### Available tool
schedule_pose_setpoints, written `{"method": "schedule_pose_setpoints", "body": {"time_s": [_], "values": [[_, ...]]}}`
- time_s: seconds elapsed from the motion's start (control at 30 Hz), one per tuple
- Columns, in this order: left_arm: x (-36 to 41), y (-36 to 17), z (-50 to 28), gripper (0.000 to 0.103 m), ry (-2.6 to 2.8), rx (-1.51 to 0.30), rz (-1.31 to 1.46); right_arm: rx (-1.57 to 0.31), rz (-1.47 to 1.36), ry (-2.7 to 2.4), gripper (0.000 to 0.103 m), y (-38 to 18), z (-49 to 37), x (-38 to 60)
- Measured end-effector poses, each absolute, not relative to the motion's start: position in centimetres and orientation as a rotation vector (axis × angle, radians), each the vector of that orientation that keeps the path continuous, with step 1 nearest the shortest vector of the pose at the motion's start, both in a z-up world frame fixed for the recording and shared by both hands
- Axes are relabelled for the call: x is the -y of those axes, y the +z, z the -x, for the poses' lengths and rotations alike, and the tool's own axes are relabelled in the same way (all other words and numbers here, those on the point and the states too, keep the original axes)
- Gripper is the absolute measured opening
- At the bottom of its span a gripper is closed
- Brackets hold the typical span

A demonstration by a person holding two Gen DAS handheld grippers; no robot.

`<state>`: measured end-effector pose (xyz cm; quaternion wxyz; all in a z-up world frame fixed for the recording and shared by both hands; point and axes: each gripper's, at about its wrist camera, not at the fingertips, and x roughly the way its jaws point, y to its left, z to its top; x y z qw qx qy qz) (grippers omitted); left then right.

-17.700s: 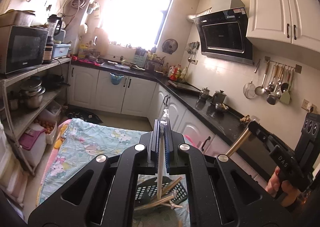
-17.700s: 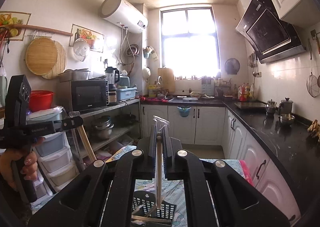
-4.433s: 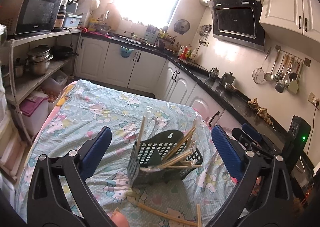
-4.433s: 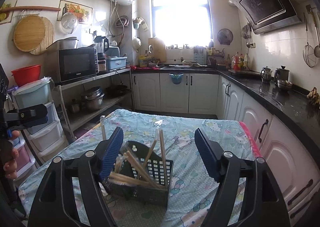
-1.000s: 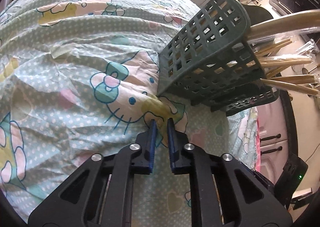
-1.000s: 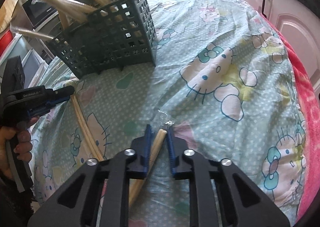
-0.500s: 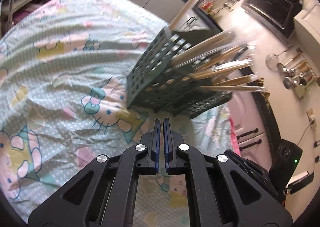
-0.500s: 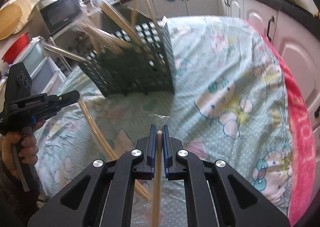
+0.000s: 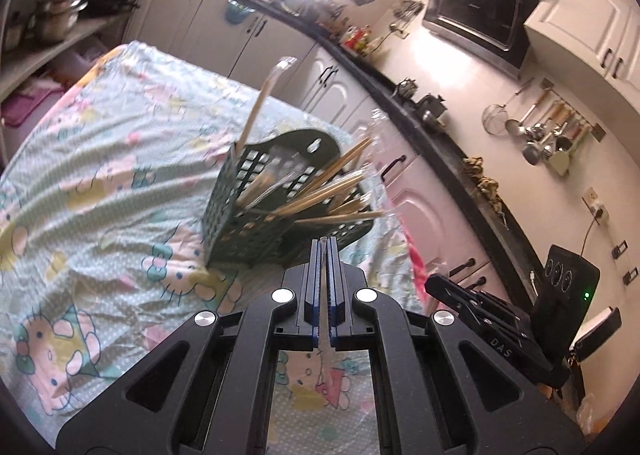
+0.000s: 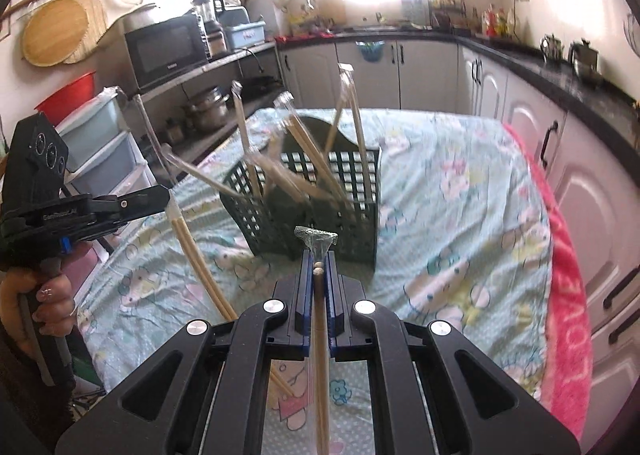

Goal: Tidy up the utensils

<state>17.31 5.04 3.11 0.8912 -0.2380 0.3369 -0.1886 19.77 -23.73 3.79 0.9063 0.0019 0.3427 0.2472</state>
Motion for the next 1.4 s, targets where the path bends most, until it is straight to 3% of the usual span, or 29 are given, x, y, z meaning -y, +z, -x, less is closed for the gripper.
{"method": "schedule_pose_setpoints", "body": {"time_s": [0.67,1.4], "values": [[-3.5,11.7,-17.0,0.001,-0.457,-0.536,0.381,-0.487,0.015,0.517,0.006,11.6,-20.1,23.4],[-6.6,21.5,-18.9,0.001,-0.347,-0.327,0.307,-0.226,0.02,0.486,0.006,19.8,-22.1,23.8]]}}
